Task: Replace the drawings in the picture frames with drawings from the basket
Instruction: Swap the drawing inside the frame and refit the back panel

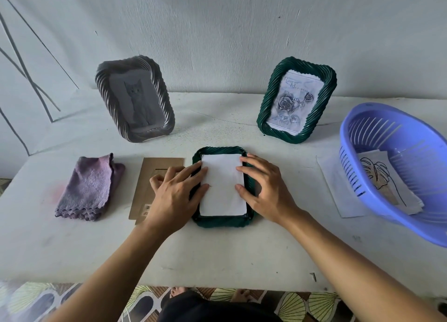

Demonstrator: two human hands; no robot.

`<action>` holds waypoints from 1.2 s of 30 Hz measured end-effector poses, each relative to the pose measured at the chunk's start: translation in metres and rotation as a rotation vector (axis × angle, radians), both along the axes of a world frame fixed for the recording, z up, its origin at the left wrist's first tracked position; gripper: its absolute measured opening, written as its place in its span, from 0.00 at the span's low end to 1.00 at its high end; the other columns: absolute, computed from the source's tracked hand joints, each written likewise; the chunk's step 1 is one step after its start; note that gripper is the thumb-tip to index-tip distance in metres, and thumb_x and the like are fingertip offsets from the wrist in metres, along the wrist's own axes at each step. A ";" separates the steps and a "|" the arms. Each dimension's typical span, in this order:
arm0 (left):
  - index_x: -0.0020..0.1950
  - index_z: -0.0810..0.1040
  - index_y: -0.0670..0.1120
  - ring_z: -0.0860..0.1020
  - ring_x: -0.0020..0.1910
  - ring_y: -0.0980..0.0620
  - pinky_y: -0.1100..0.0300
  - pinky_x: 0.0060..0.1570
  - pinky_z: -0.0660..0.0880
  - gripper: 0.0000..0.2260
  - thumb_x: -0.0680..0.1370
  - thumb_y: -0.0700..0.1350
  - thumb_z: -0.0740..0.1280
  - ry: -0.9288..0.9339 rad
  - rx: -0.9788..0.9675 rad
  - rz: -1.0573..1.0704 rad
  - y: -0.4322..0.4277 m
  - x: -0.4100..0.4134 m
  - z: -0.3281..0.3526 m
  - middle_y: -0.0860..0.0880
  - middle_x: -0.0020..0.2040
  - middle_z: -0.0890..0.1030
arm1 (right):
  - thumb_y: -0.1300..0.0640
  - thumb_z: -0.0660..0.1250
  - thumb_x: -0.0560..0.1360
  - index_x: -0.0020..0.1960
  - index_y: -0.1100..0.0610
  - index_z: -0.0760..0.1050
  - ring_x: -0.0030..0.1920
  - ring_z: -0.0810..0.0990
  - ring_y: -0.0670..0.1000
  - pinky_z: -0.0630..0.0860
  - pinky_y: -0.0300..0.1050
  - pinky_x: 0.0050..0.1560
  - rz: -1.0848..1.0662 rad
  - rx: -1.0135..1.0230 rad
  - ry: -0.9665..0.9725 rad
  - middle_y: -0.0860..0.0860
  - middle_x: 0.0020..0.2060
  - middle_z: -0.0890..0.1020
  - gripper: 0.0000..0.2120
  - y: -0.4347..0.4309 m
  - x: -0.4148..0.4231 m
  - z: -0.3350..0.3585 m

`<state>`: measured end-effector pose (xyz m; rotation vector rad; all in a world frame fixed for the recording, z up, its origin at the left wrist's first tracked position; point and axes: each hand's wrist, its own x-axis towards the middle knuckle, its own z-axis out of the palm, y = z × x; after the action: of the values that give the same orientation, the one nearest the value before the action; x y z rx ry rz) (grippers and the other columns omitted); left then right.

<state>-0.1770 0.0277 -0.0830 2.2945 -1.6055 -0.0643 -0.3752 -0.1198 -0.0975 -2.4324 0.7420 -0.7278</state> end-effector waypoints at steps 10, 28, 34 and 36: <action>0.69 0.76 0.61 0.70 0.65 0.51 0.52 0.52 0.53 0.23 0.79 0.64 0.53 0.018 0.009 -0.003 0.000 0.001 0.002 0.61 0.73 0.71 | 0.49 0.72 0.73 0.61 0.55 0.81 0.73 0.68 0.45 0.64 0.47 0.71 0.000 0.008 0.002 0.49 0.67 0.77 0.18 0.000 0.000 0.000; 0.69 0.76 0.59 0.70 0.66 0.53 0.52 0.54 0.54 0.23 0.79 0.64 0.54 0.069 0.018 -0.004 0.000 0.003 0.004 0.61 0.74 0.71 | 0.49 0.70 0.74 0.62 0.54 0.80 0.73 0.66 0.43 0.59 0.40 0.72 -0.006 0.036 -0.003 0.47 0.68 0.76 0.18 0.001 -0.002 0.002; 0.68 0.76 0.61 0.70 0.66 0.55 0.51 0.55 0.56 0.19 0.79 0.62 0.59 0.115 -0.044 0.017 0.005 0.009 0.014 0.60 0.72 0.72 | 0.46 0.69 0.75 0.62 0.53 0.80 0.73 0.66 0.41 0.60 0.40 0.72 -0.011 0.068 -0.035 0.45 0.69 0.76 0.19 0.001 -0.002 0.002; 0.66 0.77 0.61 0.71 0.67 0.54 0.49 0.56 0.60 0.17 0.79 0.61 0.62 0.150 -0.084 0.092 0.008 0.014 0.020 0.59 0.69 0.75 | 0.45 0.69 0.75 0.62 0.53 0.80 0.73 0.66 0.40 0.60 0.41 0.72 -0.010 0.083 -0.038 0.45 0.69 0.75 0.19 0.001 -0.003 0.002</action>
<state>-0.1626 0.0354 -0.0632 2.2395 -1.4010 -0.1405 -0.3786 -0.1191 -0.0959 -2.3354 0.7548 -0.7304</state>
